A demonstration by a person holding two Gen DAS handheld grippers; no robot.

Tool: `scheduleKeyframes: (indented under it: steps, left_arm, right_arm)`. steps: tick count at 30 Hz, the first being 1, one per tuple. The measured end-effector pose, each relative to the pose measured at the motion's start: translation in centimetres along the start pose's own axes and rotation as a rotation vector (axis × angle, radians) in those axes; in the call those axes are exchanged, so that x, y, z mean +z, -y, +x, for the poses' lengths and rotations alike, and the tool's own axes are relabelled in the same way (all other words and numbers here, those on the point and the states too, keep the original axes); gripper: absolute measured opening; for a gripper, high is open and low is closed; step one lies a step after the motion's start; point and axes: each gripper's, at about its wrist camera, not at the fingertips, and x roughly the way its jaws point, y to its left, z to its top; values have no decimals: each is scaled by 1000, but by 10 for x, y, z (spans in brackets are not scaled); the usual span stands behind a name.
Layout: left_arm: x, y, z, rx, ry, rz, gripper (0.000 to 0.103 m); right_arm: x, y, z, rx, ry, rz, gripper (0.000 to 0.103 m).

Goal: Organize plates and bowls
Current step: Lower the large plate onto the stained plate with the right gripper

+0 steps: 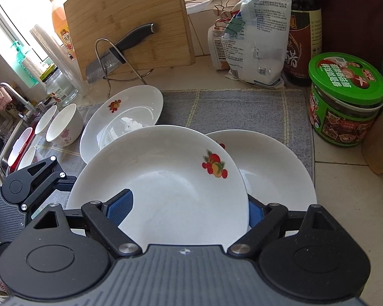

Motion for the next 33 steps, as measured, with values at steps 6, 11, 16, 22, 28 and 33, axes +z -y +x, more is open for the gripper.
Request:
scheduleKeyframes:
  steps: [6,11,16,22,28,33]
  left_arm:
    - [5,0,12,-2,-21,1,102]
    - [10,1,18,-3,-29,6,102]
    - [13,-2,25,-2,-46,7,102]
    - [20,-1,29,3,-68,14,102]
    - [25,0,35,16,-89,27,102]
    - [28,-1,39,17,-103,25,102]
  right_arm:
    - [0,13,6,-2,-11,13,92]
    - [0,21,9,-3,-17,28,92]
    - [1,26,10,-1,-14,34,92]
    - [0,35,13,5,-6,56,92]
    - [-4,41,14,4,-12,71,92]
    - [-4,45,12,-8,-6,78,92]
